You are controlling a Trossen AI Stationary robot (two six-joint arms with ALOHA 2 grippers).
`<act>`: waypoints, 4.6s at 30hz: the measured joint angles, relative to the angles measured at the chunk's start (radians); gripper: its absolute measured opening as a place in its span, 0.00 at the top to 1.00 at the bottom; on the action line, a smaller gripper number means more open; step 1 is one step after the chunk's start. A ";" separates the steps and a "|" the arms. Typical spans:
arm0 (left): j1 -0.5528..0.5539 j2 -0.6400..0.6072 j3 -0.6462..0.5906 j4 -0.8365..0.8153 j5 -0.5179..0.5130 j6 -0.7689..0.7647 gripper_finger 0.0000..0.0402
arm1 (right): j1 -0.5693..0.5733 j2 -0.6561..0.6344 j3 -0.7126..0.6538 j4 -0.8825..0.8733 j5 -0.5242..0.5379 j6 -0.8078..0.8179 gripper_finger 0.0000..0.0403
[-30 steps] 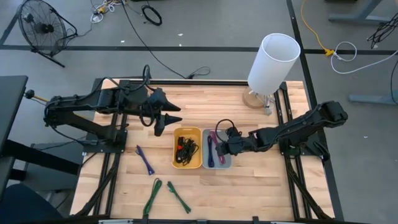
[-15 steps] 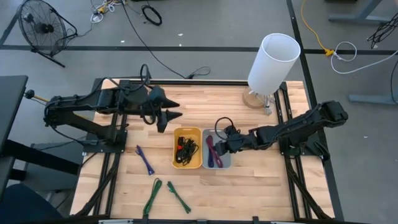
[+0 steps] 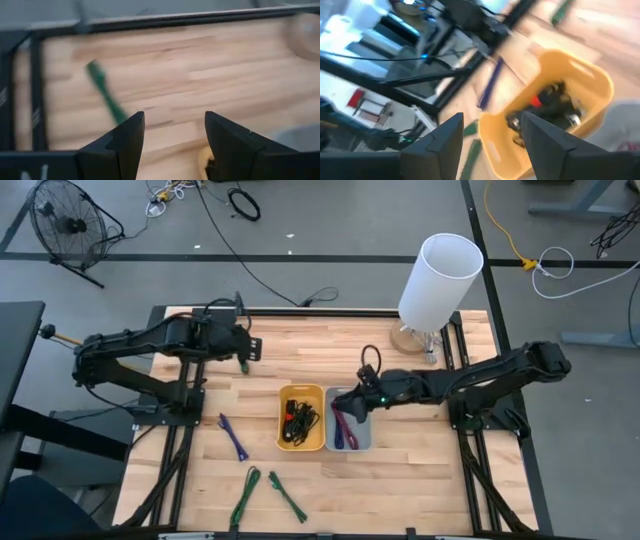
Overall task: Pick & Place USB Port
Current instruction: Put the black green charger cable into the gray bin
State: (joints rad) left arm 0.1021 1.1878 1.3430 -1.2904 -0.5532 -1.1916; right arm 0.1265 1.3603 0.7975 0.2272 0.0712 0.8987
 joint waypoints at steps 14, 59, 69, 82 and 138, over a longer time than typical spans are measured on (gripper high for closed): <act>0.188 0.034 -0.292 0.074 0.272 -0.185 0.47 | -0.048 -0.245 0.000 0.103 -0.092 -0.269 0.52; 0.683 0.448 -0.499 0.592 0.417 0.138 0.47 | -0.046 -0.298 -0.001 -0.077 -0.192 -0.260 0.52; 0.683 0.479 -0.495 0.621 0.435 0.168 0.79 | -0.046 -0.298 -0.001 -0.078 -0.192 -0.252 0.52; 0.671 0.445 -0.421 0.547 0.534 0.291 0.94 | -0.046 -0.298 -0.001 -0.080 -0.158 -0.263 0.52; -0.211 0.220 -0.189 1.548 0.369 0.753 0.95 | -0.111 -0.298 -0.001 0.157 -0.084 -0.273 0.52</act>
State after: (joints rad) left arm -0.1088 1.4080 1.1542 0.2572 -0.1841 -0.4388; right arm 0.0152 1.0626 0.7963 0.3842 -0.0128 0.6253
